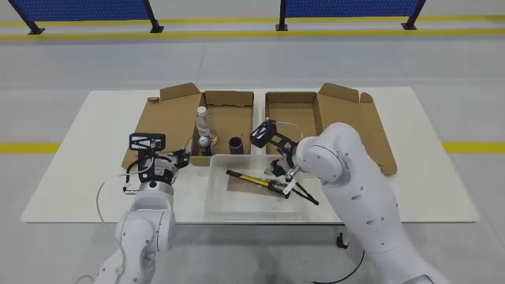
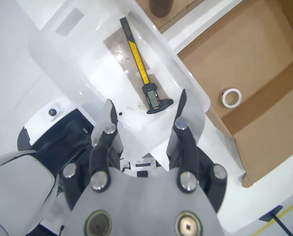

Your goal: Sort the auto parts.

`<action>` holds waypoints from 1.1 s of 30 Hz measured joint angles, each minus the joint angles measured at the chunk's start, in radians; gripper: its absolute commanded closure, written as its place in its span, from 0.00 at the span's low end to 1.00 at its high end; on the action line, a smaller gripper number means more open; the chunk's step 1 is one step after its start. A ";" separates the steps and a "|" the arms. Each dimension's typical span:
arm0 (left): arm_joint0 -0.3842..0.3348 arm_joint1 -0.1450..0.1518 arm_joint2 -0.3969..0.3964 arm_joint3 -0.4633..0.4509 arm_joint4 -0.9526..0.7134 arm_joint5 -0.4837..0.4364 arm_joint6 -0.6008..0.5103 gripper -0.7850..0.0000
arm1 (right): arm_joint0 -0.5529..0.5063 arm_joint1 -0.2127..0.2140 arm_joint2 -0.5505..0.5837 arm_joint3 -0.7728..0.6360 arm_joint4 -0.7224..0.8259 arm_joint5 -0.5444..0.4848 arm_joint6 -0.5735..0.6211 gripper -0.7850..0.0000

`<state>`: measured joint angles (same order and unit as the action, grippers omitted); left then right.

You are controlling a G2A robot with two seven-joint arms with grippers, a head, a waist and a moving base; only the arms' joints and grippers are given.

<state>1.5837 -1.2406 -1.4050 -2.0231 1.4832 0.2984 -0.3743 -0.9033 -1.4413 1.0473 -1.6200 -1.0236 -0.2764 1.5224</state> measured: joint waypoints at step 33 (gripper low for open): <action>0.000 0.000 0.000 0.000 0.000 0.000 0.000 0.00 | 0.201 -0.030 -0.329 0.513 0.004 -0.131 -0.142 0.48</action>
<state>1.5837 -1.2406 -1.4050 -2.0231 1.4832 0.2984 -0.3743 -0.7026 -1.4713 0.7187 -1.1075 -1.0198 -0.4079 1.3802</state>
